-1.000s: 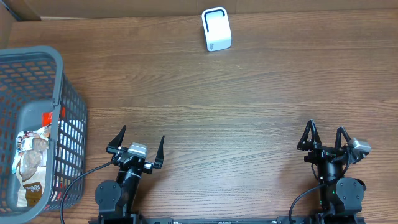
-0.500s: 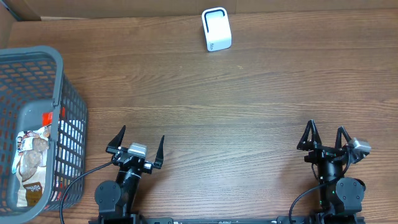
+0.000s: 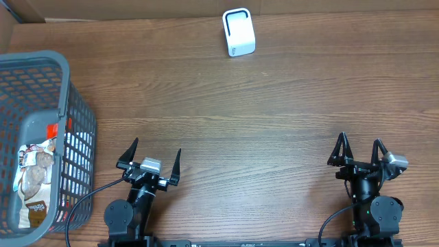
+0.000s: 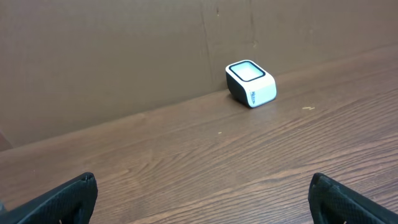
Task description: Scan the item barcode
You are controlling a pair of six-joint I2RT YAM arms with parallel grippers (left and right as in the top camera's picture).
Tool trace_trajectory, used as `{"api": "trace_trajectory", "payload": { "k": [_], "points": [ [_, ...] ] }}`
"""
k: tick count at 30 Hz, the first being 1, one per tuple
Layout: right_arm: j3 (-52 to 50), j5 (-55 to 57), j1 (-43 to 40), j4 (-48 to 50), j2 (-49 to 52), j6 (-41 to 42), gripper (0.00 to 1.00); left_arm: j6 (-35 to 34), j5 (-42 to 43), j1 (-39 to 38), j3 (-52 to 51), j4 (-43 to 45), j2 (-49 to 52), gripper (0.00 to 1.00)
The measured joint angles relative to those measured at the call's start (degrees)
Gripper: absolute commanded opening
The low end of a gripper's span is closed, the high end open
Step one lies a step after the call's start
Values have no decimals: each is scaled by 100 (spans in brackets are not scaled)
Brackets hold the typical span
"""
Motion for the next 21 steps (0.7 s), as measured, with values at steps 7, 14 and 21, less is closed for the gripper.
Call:
{"api": "trace_trajectory", "payload": {
  "k": [7, 14, 21],
  "points": [
    [2, -122, 0, 0, 0, -164, 100, -107, 0, 0, 0, 0, 0, 100],
    [155, -310, 0, -9, 0, -216, 100, -341, 0, 0, 7, 0, 0, 100],
    [787, -470, 2, -413, 0, -236, 100, -647, 2, 0, 238, -221, 0, 100]
  ]
}}
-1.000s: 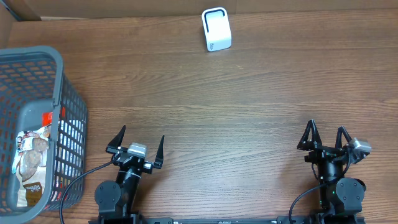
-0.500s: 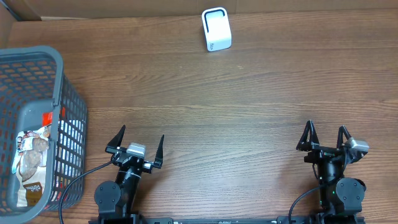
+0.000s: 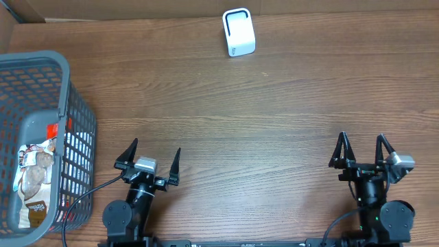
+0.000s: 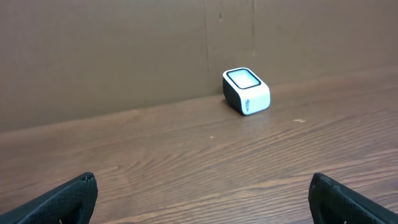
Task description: Scan the item barcode
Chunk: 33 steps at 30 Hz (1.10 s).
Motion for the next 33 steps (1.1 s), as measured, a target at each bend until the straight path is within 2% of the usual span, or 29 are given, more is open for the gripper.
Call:
{"api": "trace_trajectory", "payload": {
  "k": [8, 16, 21, 25, 28, 33],
  "points": [
    [815, -192, -2, -763, -4, 0, 100, -109, 48, 0, 1016, -667, 295, 100],
    [1530, -675, -2, -925, 306, -2, 100, -55, 275, 0, 3042, -1873, 1862, 100],
    [2253, -988, 0, -1158, 1117, 0, 100, 120, 361, 0, 4760, -3080, 3270, 100],
    [3088, -1185, 0, -1709, 1987, -4, 100, 319, 389, 0, 6190, -4098, 4343, 100],
    [3884, -1261, -2, -2341, 2732, 0, 100, 492, 387, 0, 7217, -4874, 5071, 100],
    [5379, -1305, 0, -3792, 4022, 2, 100, 623, 389, 0, 8229, -5287, 5805, 100]
  ]
}}
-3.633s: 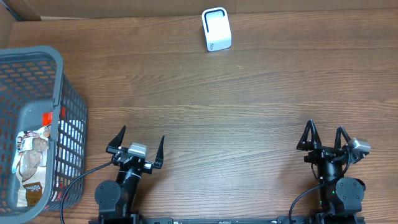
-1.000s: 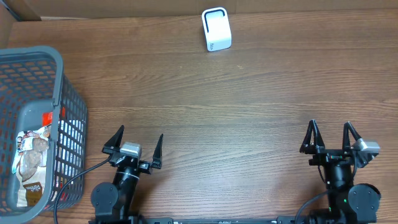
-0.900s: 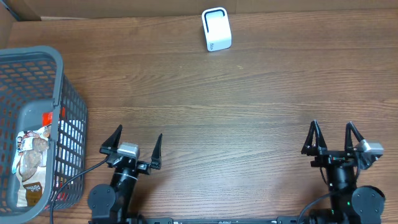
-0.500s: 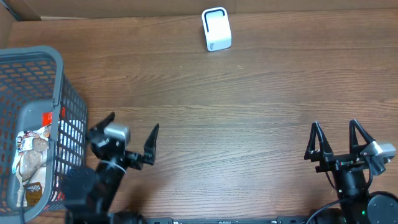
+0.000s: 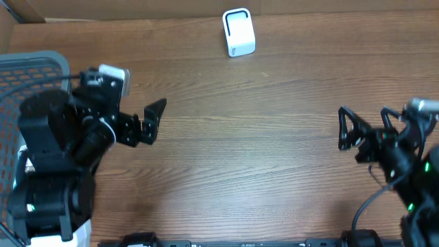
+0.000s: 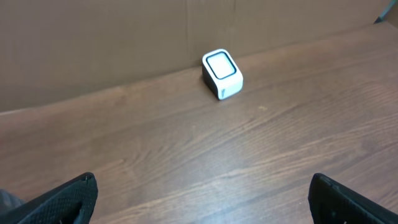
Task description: Scan the item barcode
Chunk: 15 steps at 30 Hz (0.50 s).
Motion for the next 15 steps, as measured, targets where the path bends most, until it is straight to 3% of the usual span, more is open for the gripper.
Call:
{"api": "trace_trajectory", "payload": {
  "k": [6, 15],
  "points": [
    [1488, 2, -2, -1259, 1353, -4, 100, -275, 120, -2, 177, -509, 227, 100],
    [1635, -310, -2, -1381, 1958, -4, 100, -857, -286, 42, 184, -767, 636, 100]
  ]
}}
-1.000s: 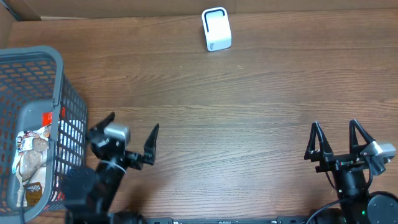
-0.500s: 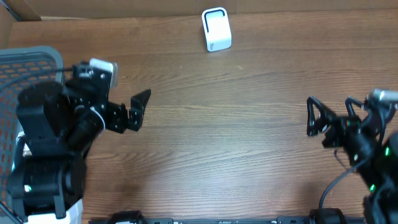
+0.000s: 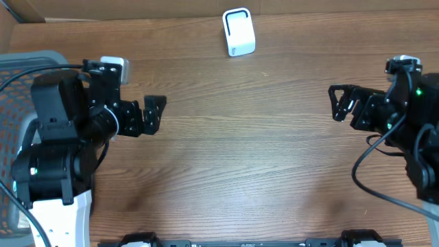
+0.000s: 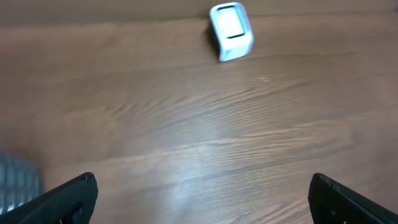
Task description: Scan the item barcode
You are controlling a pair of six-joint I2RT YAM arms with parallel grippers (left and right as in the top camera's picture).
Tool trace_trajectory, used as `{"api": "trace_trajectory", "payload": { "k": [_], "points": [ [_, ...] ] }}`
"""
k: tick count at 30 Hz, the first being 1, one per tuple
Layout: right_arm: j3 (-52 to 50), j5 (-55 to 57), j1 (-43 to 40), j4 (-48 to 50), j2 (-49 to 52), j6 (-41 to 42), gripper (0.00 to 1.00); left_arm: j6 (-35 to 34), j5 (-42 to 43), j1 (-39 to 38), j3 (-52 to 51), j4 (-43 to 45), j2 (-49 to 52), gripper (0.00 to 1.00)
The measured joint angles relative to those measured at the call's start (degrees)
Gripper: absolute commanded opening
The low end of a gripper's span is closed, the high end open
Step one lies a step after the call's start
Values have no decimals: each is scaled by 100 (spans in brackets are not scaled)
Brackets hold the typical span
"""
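The white barcode scanner stands at the far edge of the wooden table; the left wrist view has it near the top. My left gripper hangs open above bare wood at the left, next to the basket, nothing between its fingers; its dark fingertips sit in the wrist view's lower corners. My right gripper hangs open and empty over the table's right side. The item to scan is hidden under my left arm.
A grey mesh basket stands at the left edge, mostly covered by my left arm. A brown cardboard wall runs along the table's far edge behind the scanner.
My left wrist camera now looks more steeply down, with the scanner higher in its view. My right gripper sits farther from the front edge and a little to the left. Both stay open.
Both arms rested at the table's front edge with grippers open, a snack packet lying in the basket. Then both arms stood raised, the left one over the basket's side, covering the packet. Now both hang open over the table's middle depth.
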Motion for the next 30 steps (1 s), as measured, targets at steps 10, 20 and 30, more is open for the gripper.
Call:
{"api": "trace_trajectory", "payload": {
  "k": [10, 20, 30],
  "points": [
    [0, -83, 0, -101, 323, 0, 100, -979, -1303, 1773, 1029, -732, 136, 100],
    [0, -120, 0, -155, 870, 2, 100, -1574, -1786, 3825, 1088, -1012, 898, 95],
    [0, -120, 0, -177, 1366, 2, 100, -1869, -1832, 4433, 693, -573, 1440, 89]
  ]
}}
